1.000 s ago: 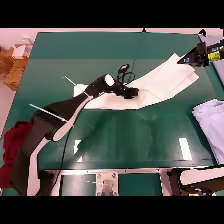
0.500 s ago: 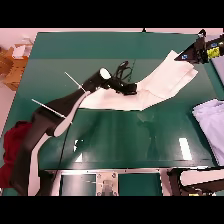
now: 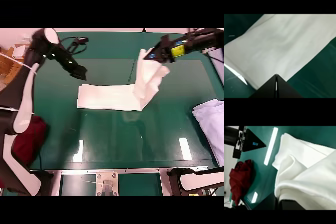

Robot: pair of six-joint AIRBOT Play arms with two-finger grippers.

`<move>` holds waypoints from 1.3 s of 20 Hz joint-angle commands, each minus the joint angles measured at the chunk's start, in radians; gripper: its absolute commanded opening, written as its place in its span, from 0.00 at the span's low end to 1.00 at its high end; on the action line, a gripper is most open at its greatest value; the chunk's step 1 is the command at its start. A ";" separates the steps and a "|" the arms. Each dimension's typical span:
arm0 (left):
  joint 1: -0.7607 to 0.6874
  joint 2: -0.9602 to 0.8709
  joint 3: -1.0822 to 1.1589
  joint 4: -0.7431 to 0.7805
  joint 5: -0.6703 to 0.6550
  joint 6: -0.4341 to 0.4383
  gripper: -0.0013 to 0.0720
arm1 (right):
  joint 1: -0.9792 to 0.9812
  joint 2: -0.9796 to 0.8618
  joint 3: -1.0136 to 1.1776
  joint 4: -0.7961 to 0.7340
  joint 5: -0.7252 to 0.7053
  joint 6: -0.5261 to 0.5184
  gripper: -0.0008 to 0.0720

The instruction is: Fold the shirts.

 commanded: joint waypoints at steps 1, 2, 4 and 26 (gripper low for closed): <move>0.076 0.052 -0.005 0.080 -0.065 0.034 0.05 | 0.237 -0.033 -0.135 0.002 -0.375 0.013 0.04; 0.078 0.052 -0.006 0.081 -0.071 0.038 0.05 | 0.320 -0.059 -0.183 0.012 -0.538 0.012 0.04; 0.078 0.052 -0.017 0.073 -0.092 0.062 0.05 | 0.486 -0.140 -0.240 0.023 -0.849 0.010 0.09; 0.078 0.052 -0.030 0.070 -0.119 0.078 0.05 | -0.100 -0.170 -0.551 0.034 -0.325 -0.134 0.75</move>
